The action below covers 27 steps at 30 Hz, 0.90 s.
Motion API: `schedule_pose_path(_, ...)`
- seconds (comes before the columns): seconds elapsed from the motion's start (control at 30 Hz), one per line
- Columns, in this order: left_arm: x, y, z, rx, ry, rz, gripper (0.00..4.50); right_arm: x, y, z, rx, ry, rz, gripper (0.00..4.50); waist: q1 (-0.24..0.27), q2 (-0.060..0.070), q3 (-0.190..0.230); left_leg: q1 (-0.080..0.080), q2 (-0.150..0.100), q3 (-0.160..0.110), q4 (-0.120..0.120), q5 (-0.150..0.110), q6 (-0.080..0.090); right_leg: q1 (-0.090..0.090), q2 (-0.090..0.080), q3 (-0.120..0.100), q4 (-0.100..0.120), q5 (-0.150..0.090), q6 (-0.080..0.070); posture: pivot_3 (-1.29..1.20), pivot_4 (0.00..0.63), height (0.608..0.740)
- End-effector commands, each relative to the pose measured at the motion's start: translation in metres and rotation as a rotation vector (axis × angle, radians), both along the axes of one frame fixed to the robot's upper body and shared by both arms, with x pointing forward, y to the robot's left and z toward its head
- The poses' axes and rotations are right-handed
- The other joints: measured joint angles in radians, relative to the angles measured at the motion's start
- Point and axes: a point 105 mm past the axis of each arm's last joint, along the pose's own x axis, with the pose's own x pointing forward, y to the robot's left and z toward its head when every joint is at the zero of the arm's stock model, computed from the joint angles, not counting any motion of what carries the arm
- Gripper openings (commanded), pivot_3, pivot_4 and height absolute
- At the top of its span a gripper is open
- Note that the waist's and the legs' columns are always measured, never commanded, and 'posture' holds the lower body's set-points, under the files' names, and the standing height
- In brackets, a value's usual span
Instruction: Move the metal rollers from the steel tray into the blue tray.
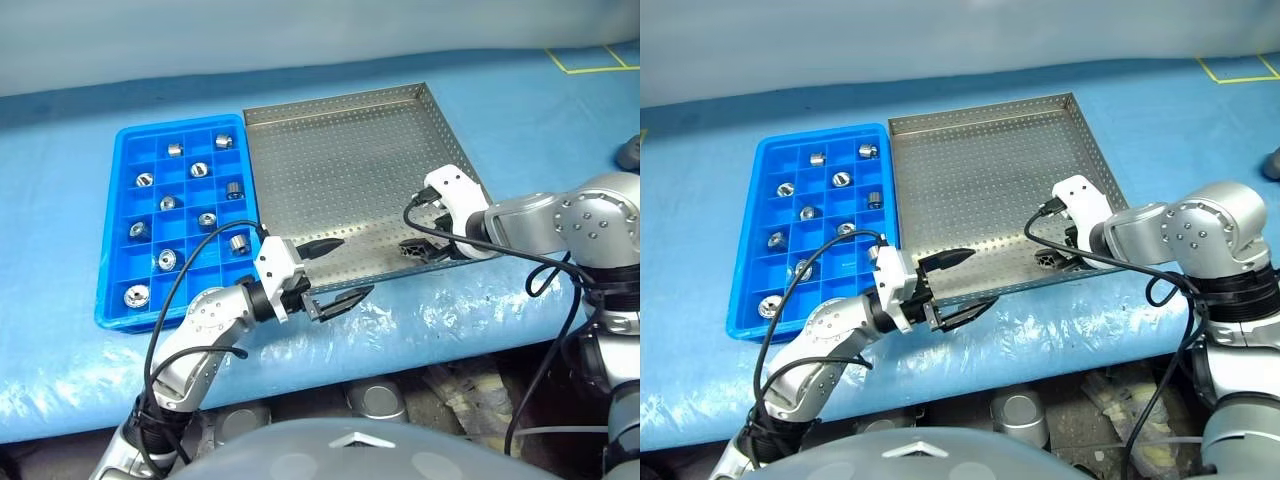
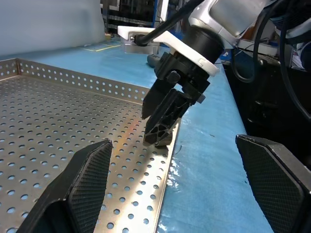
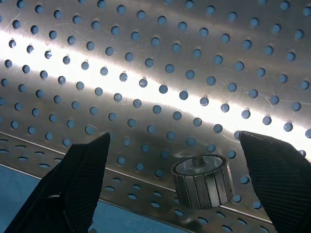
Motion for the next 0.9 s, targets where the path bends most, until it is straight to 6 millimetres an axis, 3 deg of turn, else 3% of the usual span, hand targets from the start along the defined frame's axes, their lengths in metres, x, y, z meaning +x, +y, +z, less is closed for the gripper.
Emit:
schedule_pose_path(0.03,-0.008,-0.005,0.014,-0.035,-0.052,-0.035,4.45,-0.002,-0.01,-0.002,-0.022,0.019,-0.023,4.5,0.005,0.0,0.0,0.0,0.0,0.0,0.0,0.0,0.0,0.0,0.0,0.0,0.0,0.0,0.0,-0.12,0.15,0.74)
schedule_pose_path(0.4,-0.009,-0.006,0.014,-0.045,-0.047,-0.028,4.45,-0.01,-0.027,-0.018,-0.049,0.086,-0.083,4.5,0.026,0.0,0.0,0.0,0.0,0.0,0.0,0.0,0.0,0.0,0.0,0.0,0.0,0.0,0.0,-0.11,0.15,0.74)
schedule_pose_path(0.53,-0.008,-0.007,0.015,-0.048,-0.047,-0.027,4.5,-0.008,-0.03,-0.019,-0.056,0.082,-0.099,3.57,0.032,0.0,0.0,0.0,0.0,0.0,0.0,0.0,0.0,0.0,0.0,0.0,0.0,0.0,0.0,-0.11,0.15,0.74)
schedule_pose_path(0.7,-0.008,-0.007,0.016,-0.047,-0.049,-0.028,4.5,-0.007,-0.031,-0.019,-0.053,0.082,-0.108,1.89,0.035,0.0,0.0,0.0,0.0,0.0,0.0,0.0,0.0,0.0,0.0,0.0,0.0,0.0,0.0,-0.1,0.15,0.74)
schedule_pose_path(0.9,-0.008,-0.003,0.016,-0.042,-0.047,-0.021,4.5,-0.008,-0.029,-0.019,-0.032,0.071,-0.113,1.73,0.035,0.0,0.0,0.0,0.0,0.0,0.0,0.0,0.0,0.0,0.0,0.0,0.0,0.0,0.0,-0.09,0.15,0.74)
